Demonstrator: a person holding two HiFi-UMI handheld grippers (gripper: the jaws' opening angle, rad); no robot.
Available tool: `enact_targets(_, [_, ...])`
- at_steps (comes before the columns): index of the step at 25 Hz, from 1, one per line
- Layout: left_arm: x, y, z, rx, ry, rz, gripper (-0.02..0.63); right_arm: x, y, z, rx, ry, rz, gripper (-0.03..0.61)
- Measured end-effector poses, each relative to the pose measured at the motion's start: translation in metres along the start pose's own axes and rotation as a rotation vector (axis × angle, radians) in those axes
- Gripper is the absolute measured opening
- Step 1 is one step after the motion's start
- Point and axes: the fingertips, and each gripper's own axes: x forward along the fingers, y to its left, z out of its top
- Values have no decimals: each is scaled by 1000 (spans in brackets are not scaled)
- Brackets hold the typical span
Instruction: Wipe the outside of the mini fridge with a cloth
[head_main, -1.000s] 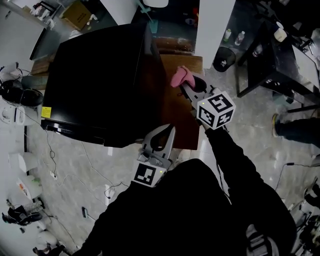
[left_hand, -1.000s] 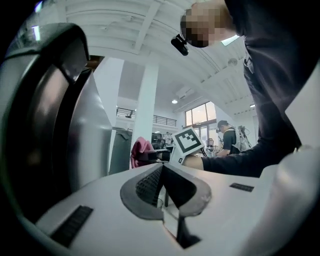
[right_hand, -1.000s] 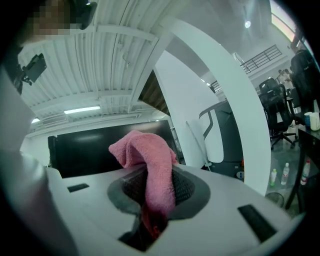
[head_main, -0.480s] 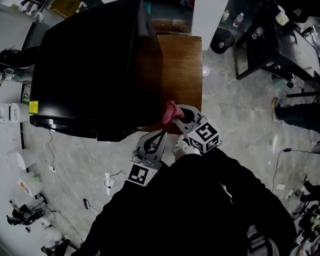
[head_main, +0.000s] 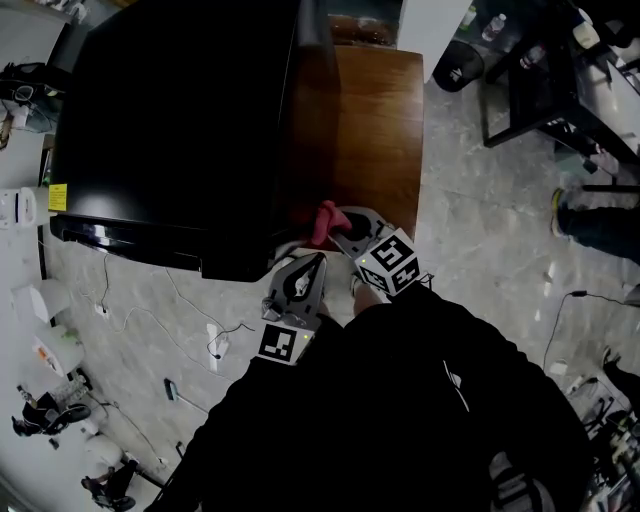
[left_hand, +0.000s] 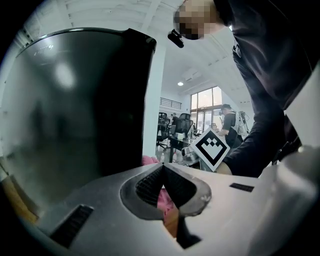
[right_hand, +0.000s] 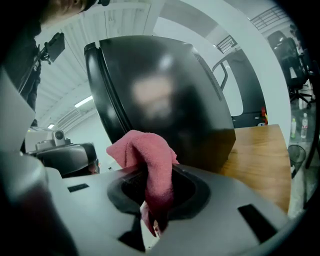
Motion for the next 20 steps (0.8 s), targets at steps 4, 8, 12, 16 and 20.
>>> enact_targets(4, [4, 11, -2, -34, -9, 47, 6, 5, -5, 1, -7, -3, -12, 81])
enact_targets(8, [13, 10, -3, -47, -6, 52, 6, 12, -24, 9, 22, -23, -69, 81])
enact_targets(12, [23, 7, 4, -50, -16, 61, 6, 19, -36, 16, 25, -36, -91, 81])
enact_targets(16, [38, 2, 13, -63, -32, 59, 6, 23, -49, 23, 30, -45, -99, 81])
enact_targets(20, [56, -4, 24, -55, -43, 57, 6, 29, -69, 28, 21, -31, -96, 81])
